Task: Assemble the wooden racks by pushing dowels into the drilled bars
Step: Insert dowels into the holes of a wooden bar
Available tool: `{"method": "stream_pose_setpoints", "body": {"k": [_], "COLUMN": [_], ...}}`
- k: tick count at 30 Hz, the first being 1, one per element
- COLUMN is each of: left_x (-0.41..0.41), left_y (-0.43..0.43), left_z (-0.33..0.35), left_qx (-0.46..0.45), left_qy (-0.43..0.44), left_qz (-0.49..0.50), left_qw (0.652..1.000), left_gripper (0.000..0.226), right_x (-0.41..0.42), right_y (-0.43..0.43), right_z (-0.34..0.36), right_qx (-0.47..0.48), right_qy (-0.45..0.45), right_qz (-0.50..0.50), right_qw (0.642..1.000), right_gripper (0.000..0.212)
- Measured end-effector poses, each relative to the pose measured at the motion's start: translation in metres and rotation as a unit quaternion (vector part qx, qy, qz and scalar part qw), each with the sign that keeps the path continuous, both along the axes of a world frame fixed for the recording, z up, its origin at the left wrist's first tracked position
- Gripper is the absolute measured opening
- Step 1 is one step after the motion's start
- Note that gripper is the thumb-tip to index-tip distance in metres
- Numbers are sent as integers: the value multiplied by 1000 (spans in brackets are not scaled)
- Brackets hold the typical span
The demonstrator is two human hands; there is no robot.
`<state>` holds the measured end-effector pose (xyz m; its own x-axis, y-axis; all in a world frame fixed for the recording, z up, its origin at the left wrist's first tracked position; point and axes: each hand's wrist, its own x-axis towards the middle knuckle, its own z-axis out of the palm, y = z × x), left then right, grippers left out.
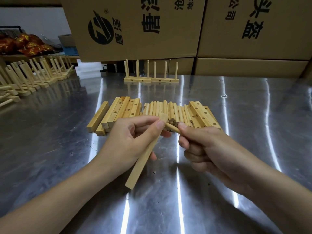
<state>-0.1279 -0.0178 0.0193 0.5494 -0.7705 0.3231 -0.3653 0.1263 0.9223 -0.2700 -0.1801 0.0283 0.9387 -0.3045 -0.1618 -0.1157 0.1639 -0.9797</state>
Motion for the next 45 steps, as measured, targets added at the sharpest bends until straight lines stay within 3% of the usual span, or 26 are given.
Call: {"method": "stream_pose_setpoints", "body": {"k": [2, 3, 4, 6, 8, 10, 13, 14, 16, 18, 19, 22, 27, 29, 32, 34, 38, 42, 45], "left_x": [1, 1, 2, 2, 2, 1, 1, 2, 3, 3, 3, 5, 10, 14, 24, 27, 30, 30, 29], "left_y": [-1, -1, -2, -3, -4, -4, -4, -4, -3, -2, -2, -3, -4, -5, -6, -6, -6, -7, -8], "left_z": [-1, -1, -2, -3, -4, -5, -8, -8, -8, -8, -8, -6, -7, -6, -3, -2, -4, -6, -7], "left_qx": [3, 5, 9, 17, 23, 21, 14, 14, 13, 5, 0, -7, -23, -40, -78, -96, -94, -85, -78], "left_qy": [0, 9, 25, 66, 94, 89, 40, 24, -8, -31, -36, -34, 34, 126, 256, 306, 345, 347, 344], "left_qz": [16, 26, 34, 38, 33, 29, 39, 43, 47, 42, 38, 38, 77, 115, 148, 146, 129, 113, 102], "left_qw": [1000, 1000, 999, 997, 995, 995, 998, 999, 999, 999, 999, 999, 996, 985, 952, 936, 925, 927, 930], "left_gripper": [27, 27, 27, 28, 30, 31, 28, 26, 24, 23, 23, 25, 30, 33, 39, 41, 41, 39, 40], "right_x": [1, 2, 1, -1, -1, 0, 5, 6, 5, 3, 2, 1, 3, 2, 0, 2, 7, 13, 18], "right_y": [-2, -3, -5, -7, -6, -5, -1, -1, 1, 0, -1, 1, -6, -19, -42, -52, -62, -64, -65], "right_z": [1, 1, -1, -4, -7, -11, -17, -17, -15, -9, -6, -1, 4, 3, -6, -13, -33, -39, -42], "right_qx": [-95, -185, -295, -493, -574, -560, -484, -424, -211, -4, 47, 46, -72, -232, -535, -619, -685, -701, -700], "right_qy": [-10, -25, -51, -88, -89, -104, -91, -72, -30, 1, 9, -4, -17, -57, -88, -62, -13, 19, 41], "right_qz": [-16, -36, -60, -96, -120, -137, -125, -114, -85, -44, -31, -21, -69, -157, -251, -253, -214, -183, -166], "right_qw": [995, 982, 952, 860, 805, 811, 861, 896, 973, 999, 998, 999, 995, 958, 802, 741, 696, 689, 693], "right_gripper": [47, 48, 47, 43, 44, 44, 49, 51, 50, 45, 43, 43, 57, 58, 32, 14, 27, 43, 43]}}
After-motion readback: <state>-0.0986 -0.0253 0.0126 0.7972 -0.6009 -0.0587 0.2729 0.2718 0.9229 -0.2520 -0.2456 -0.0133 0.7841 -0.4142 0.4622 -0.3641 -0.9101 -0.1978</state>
